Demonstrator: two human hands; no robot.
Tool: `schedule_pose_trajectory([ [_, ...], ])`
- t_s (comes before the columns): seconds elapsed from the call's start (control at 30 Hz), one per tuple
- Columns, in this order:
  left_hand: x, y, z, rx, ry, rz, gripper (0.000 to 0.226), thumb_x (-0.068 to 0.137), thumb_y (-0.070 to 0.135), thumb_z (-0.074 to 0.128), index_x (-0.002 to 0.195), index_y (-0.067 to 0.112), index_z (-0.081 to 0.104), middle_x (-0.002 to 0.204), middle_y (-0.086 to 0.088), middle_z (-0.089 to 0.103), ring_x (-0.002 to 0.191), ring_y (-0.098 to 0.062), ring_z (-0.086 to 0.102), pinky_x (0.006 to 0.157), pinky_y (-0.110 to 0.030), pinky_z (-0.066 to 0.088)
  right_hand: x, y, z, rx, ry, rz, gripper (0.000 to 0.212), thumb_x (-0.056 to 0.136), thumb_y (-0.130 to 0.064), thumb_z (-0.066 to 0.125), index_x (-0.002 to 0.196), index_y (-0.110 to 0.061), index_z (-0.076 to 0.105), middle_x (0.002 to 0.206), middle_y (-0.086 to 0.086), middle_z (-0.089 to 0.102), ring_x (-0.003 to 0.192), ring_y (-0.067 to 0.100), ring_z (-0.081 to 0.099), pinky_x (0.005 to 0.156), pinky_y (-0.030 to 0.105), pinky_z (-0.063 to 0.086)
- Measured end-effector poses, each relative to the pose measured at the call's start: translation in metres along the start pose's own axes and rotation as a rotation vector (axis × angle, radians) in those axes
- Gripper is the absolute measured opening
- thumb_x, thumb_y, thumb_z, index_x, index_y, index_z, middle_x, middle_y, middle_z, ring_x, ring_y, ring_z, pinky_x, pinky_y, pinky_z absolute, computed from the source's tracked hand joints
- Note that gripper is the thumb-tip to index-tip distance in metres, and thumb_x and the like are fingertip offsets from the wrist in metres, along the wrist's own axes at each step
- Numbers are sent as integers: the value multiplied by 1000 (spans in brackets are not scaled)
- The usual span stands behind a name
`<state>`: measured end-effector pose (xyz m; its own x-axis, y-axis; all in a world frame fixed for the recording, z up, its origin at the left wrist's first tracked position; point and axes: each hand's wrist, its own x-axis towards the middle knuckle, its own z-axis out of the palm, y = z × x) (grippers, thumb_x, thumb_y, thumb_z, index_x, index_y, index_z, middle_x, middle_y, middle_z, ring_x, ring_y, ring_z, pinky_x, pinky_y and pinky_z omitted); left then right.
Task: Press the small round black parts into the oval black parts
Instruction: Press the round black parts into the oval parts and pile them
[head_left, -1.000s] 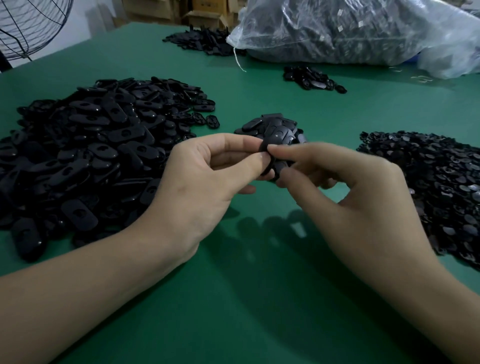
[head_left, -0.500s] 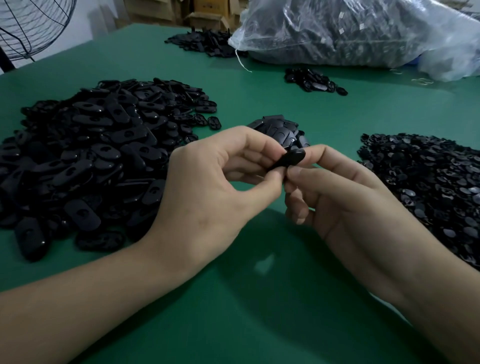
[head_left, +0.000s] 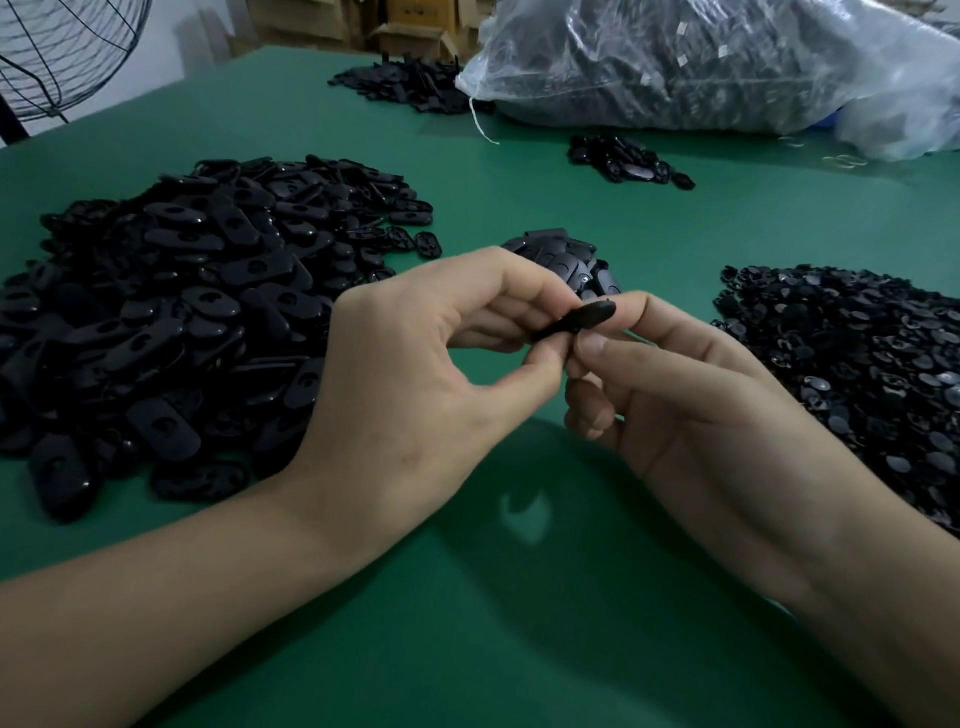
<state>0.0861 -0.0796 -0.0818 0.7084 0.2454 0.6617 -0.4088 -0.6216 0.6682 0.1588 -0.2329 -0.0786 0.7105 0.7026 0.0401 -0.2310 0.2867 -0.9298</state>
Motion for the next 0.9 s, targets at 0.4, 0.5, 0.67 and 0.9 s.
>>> schedule_pose_trajectory([
  [0.4,2,-3,-5,222,-30,236,17,90,2,76,105,10,79,92,-1,74,83,-8,70,82,-19,56,-1,-3,-4,-11,-5,46,17,77,-8,68,93,-8,64,78,9,62,58,14,51,64,27,43],
  [0.5,2,-4,-7,273,-32,288,15,93,3,75,105,10,79,93,0,74,84,-5,68,83,-16,52,-1,-2,-5,7,-16,60,17,76,-8,68,93,-9,65,77,7,62,58,14,52,65,26,44],
  [0.67,1,-6,-9,325,-41,358,13,96,6,72,105,11,80,94,1,74,84,-7,68,80,-18,53,-1,-1,-7,36,-48,78,15,73,-11,73,87,-14,70,77,5,64,60,13,56,65,24,51],
  [0.9,1,-10,-7,347,-44,372,12,95,6,72,101,11,80,93,1,75,83,-9,69,75,-24,55,0,0,-7,50,-40,92,12,73,-7,71,78,-18,71,74,5,65,58,14,59,63,24,53],
])
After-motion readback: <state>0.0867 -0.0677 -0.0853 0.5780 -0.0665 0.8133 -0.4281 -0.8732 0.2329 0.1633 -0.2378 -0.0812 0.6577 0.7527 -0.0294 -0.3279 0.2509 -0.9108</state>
